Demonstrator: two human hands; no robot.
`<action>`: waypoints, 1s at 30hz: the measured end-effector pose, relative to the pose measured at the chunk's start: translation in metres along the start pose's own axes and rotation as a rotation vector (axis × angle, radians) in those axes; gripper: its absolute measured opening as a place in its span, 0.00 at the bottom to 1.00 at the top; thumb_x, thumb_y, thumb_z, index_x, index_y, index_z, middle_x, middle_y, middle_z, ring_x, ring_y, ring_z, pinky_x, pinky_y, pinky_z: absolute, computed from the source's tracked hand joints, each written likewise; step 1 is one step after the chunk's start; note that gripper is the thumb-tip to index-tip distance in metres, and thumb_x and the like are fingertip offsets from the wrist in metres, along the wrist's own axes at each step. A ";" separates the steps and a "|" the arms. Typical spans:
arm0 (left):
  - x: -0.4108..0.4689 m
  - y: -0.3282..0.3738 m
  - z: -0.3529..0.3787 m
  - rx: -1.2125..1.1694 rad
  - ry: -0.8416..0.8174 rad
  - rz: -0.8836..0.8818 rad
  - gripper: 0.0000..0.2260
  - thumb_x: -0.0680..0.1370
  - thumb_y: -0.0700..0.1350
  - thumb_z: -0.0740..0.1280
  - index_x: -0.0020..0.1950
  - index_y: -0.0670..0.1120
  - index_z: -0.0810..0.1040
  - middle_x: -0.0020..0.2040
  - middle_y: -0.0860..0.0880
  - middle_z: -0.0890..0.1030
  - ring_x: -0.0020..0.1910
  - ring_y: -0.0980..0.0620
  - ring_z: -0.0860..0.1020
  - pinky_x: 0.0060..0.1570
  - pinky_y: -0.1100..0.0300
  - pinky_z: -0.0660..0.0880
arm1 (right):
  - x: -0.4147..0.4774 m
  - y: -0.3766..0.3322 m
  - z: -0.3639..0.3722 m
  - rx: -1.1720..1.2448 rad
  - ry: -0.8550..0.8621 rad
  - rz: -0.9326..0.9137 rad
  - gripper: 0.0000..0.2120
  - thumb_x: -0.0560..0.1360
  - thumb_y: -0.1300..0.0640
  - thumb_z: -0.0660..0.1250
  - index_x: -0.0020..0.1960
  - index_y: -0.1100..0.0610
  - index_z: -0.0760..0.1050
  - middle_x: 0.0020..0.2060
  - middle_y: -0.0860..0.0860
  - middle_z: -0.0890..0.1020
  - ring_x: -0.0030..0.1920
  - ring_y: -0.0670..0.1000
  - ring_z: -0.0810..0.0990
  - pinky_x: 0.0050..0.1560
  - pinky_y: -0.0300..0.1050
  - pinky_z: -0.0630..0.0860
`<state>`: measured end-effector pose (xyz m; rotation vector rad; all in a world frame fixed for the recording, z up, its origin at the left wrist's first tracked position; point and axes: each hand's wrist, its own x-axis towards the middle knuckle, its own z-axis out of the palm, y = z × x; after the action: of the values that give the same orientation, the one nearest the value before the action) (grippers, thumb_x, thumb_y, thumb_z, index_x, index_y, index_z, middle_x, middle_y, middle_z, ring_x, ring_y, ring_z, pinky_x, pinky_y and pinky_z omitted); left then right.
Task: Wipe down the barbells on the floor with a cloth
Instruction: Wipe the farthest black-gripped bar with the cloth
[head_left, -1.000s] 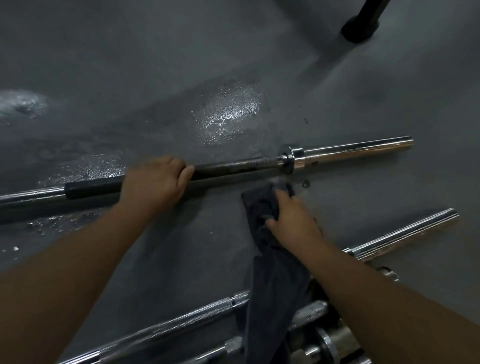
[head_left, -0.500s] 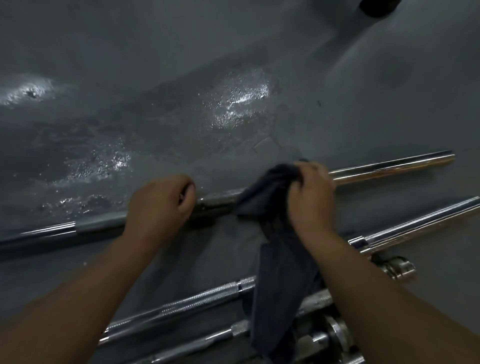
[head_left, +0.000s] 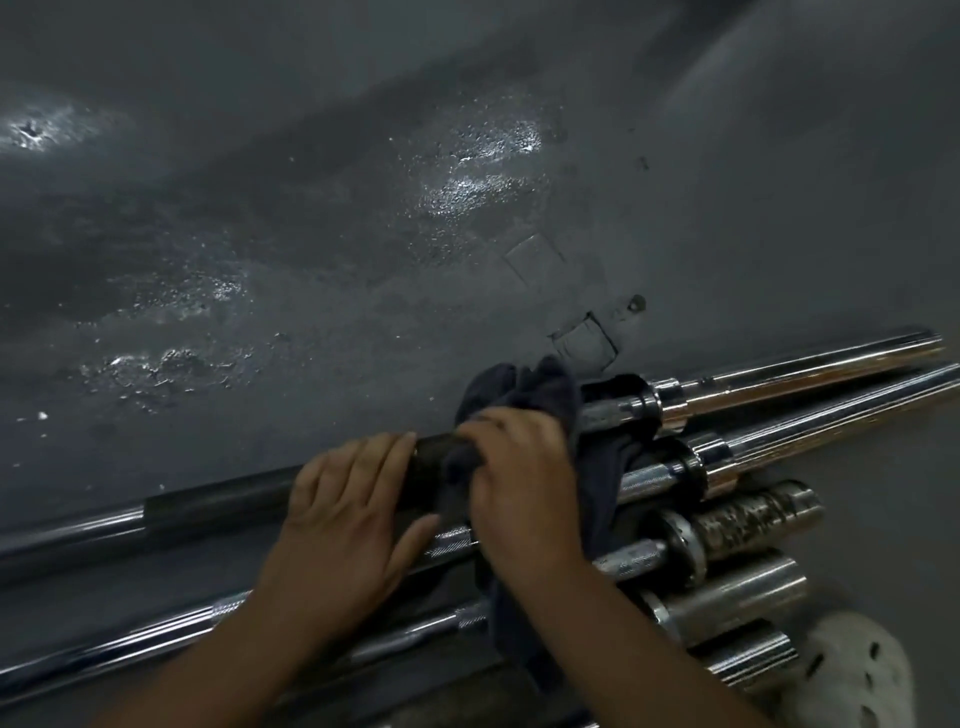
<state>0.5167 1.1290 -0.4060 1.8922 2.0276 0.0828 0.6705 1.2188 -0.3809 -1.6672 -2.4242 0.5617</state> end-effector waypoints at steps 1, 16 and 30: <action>0.002 0.000 -0.002 -0.001 -0.002 -0.007 0.31 0.79 0.65 0.52 0.74 0.46 0.68 0.68 0.47 0.73 0.64 0.44 0.71 0.65 0.48 0.60 | -0.003 -0.008 0.000 0.015 -0.074 -0.106 0.19 0.68 0.60 0.62 0.56 0.50 0.81 0.57 0.49 0.80 0.58 0.54 0.73 0.61 0.46 0.72; 0.120 -0.058 -0.048 -0.083 0.116 -0.010 0.31 0.76 0.62 0.50 0.72 0.47 0.69 0.68 0.47 0.74 0.65 0.43 0.71 0.60 0.49 0.70 | 0.112 0.021 -0.025 0.018 -0.093 -0.164 0.23 0.72 0.38 0.60 0.57 0.51 0.81 0.58 0.51 0.81 0.60 0.54 0.77 0.63 0.50 0.73; 0.110 -0.055 -0.050 0.008 -0.018 0.044 0.25 0.75 0.60 0.53 0.67 0.50 0.73 0.61 0.49 0.79 0.59 0.45 0.76 0.51 0.53 0.71 | 0.101 0.048 -0.023 0.234 0.237 0.353 0.30 0.70 0.67 0.63 0.72 0.61 0.67 0.67 0.61 0.71 0.67 0.60 0.70 0.69 0.49 0.65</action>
<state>0.4452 1.2405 -0.3997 1.9355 1.9780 0.0686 0.6821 1.3323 -0.3873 -1.9410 -1.8376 0.6233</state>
